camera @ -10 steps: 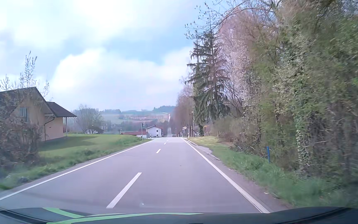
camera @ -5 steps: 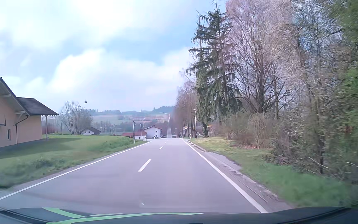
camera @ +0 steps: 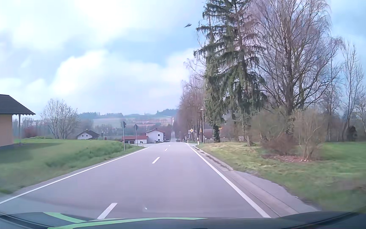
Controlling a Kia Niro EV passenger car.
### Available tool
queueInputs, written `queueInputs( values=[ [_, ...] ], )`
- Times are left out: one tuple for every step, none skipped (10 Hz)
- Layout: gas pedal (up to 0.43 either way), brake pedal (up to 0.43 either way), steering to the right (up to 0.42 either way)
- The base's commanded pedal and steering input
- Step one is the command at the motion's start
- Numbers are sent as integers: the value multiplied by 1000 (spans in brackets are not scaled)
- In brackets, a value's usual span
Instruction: Follow the waypoints while adhering to traffic rules and regulations
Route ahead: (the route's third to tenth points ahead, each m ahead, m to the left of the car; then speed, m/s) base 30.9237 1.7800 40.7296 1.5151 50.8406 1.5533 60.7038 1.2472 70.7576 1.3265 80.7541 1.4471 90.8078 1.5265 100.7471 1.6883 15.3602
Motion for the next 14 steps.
queueInputs(
  values=[
    [0,0,-3],
    [0,0,-3],
    [0,0,-4],
    [0,0,-4],
    [0,0,-4],
    [0,0,-4],
    [0,0,-4],
    [0,0,-4],
    [0,0,-4],
    [0,0,-4],
    [0,0,-4],
    [0,0,-4],
    [0,0,-4],
    [0,0,-4]
  ],
)
